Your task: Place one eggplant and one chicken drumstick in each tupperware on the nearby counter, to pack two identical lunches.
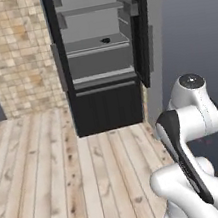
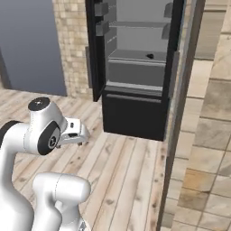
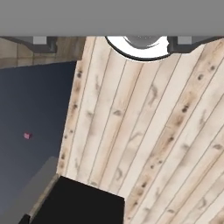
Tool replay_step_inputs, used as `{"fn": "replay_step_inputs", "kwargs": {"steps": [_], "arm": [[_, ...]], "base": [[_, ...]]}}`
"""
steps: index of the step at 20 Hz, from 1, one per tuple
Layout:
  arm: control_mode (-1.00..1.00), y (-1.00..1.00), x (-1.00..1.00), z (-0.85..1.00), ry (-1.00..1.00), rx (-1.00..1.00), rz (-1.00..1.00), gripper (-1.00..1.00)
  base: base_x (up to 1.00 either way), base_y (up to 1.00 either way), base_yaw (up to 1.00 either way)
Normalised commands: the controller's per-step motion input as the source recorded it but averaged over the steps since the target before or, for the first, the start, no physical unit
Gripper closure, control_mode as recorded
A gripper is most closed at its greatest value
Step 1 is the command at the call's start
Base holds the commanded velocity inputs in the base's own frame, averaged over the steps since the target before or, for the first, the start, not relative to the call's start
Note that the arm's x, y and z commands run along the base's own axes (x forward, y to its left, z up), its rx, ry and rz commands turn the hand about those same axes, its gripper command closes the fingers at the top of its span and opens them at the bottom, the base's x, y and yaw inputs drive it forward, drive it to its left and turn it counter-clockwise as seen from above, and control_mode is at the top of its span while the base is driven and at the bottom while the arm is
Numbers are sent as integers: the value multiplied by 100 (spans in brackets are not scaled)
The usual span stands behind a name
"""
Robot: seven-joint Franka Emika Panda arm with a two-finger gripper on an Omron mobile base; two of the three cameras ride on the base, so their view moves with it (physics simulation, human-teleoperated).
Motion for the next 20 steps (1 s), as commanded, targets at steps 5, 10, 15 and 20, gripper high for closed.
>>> {"fn": "replay_step_inputs", "kwargs": {"steps": [5, 10, 15, 20], "arm": [[100, 0, 0, 0, 0, 0, 0, -100], [100, 0, 0, 0, 0, 0, 0, -100], [100, 0, 0, 0, 0, 0, 0, -100], [100, 0, 0, 0, 0, 0, 0, -100]], "base": [[0, -6, -38], [18, 2, -14], [89, 29, -1], [100, 22, 0]]}}
